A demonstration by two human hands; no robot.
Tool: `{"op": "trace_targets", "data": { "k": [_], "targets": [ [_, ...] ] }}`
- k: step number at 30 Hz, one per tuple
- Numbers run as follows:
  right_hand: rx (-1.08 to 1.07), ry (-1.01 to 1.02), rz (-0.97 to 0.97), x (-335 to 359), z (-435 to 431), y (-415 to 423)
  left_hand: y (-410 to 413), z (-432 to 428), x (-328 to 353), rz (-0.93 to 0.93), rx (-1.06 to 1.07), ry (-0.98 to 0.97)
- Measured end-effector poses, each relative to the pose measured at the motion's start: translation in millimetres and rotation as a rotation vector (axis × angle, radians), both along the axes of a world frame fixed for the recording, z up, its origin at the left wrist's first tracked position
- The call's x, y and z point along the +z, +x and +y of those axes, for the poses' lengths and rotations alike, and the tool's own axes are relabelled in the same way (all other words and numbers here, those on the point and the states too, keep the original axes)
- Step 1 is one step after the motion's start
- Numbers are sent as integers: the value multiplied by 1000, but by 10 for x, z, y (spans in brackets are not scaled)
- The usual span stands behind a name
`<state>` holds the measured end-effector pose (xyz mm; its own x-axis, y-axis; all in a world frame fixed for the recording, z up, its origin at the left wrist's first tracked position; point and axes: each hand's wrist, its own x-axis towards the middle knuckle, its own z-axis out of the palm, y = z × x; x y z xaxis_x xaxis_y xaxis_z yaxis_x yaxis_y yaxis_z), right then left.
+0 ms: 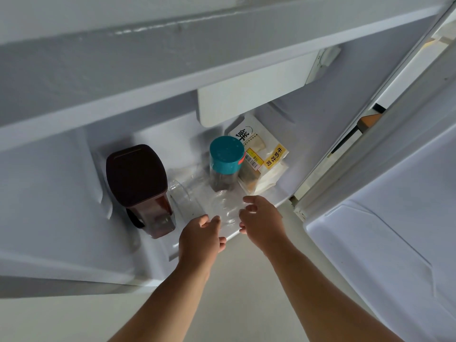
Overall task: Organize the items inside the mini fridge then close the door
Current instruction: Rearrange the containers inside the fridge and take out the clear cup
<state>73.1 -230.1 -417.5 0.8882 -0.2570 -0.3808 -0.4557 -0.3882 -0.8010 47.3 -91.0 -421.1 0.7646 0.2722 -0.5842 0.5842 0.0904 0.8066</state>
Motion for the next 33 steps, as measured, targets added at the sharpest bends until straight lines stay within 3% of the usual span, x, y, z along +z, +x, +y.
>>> {"op": "trace_targets", "data": {
  "k": [4,10,12,15,17,24,29,33],
  "targets": [
    [33,-3,-10,62,-15,-15,-3,-18,16,16,-19,-36],
    [24,-150,-190,278,50,-72,16,-31,201,-148,-68,196],
    [30,-41,-203,358,127,-38,94,-59,283,-188,-77,161],
    [-7,286,-67,403,216,124,275,-100,304,-176,-103,55],
    [-2,399,4,405,238,236,383,-125,268,-193,-142,26],
    [47,439,60,365,271,460,643,-139,231,-156,-86,-39],
    [32,575,37,312,231,494,648,-147,206,-168,-93,-49],
    [155,443,51,366,206,442,572,-162,282,-181,-122,27]
  ]
}}
